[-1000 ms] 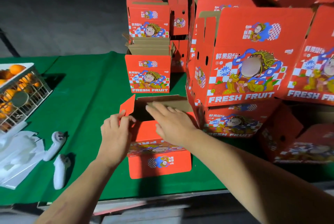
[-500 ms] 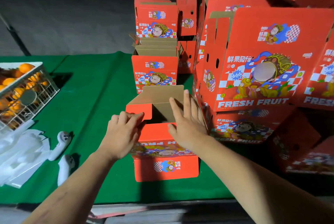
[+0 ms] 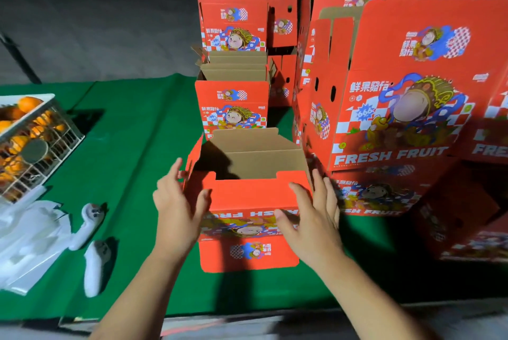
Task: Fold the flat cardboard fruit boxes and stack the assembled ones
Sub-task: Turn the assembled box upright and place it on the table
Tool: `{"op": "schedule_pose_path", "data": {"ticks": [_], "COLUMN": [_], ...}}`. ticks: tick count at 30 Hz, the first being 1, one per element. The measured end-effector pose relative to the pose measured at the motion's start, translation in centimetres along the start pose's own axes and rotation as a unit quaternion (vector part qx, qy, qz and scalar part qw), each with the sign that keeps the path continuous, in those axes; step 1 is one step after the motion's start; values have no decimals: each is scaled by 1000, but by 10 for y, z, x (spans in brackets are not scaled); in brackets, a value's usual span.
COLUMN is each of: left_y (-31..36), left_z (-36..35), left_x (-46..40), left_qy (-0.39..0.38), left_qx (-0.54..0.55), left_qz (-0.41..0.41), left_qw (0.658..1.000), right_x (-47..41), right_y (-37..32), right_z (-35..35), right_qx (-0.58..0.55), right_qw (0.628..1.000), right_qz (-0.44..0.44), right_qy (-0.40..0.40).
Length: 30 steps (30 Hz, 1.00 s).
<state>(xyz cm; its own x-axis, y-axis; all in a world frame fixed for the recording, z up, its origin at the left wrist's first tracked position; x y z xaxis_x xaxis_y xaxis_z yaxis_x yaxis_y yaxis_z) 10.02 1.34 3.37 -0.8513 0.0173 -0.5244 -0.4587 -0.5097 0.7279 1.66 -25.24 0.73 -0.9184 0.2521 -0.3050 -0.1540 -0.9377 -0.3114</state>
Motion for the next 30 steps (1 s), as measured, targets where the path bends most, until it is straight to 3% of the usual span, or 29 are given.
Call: {"op": "schedule_pose_path", "data": {"ticks": [3,7,12,15,18,21,28,30], "left_y": [4,3,14,14,11,8,0,-2], "left_z": [1,5,8,5,-6,-15,-20,-25], "left_x": [5,8,-16,-40,-62,-78,-100,-90], "left_qy": [-52,-106,-83,-134,-208,-265,-302,-260], "left_qx": [-48,-62,-132,-126,-66,-101,-191,-239], "left_qz": [-41,-38,-69,-97,-48,-14,63,8], "left_qw": [997,992,985,978,975,959,932,936], "right_x": [-9,-1,-1,-5,-7,-7,3,7], "right_y": [2,-5,-1,3,4,6,11,12], "right_z": [3,5,4,6,7,7,1,-3], "right_qx": [-68,0,0,0,-17,-20,-20,-64], "right_qw": [996,999,998,998,997,995,986,981], "right_qz": [-29,52,65,70,80,90,165,181], "right_qy": [-58,-1,-14,-10,6,22,17,10]}}
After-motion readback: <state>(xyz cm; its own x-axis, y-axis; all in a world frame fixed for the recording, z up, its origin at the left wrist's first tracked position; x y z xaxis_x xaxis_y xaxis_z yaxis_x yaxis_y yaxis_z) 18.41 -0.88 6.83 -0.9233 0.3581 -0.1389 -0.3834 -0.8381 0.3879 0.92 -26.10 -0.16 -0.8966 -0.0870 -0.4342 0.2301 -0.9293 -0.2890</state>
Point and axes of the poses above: each hand's wrist, its own x-axis away from the middle knuckle, its own z-axis out of the back of the hand, y = z × x, the point moved 4 cm from there along -x, towards the middle knuckle, and after that the axes turned 13 degrees about x, right-handed, at the moved point
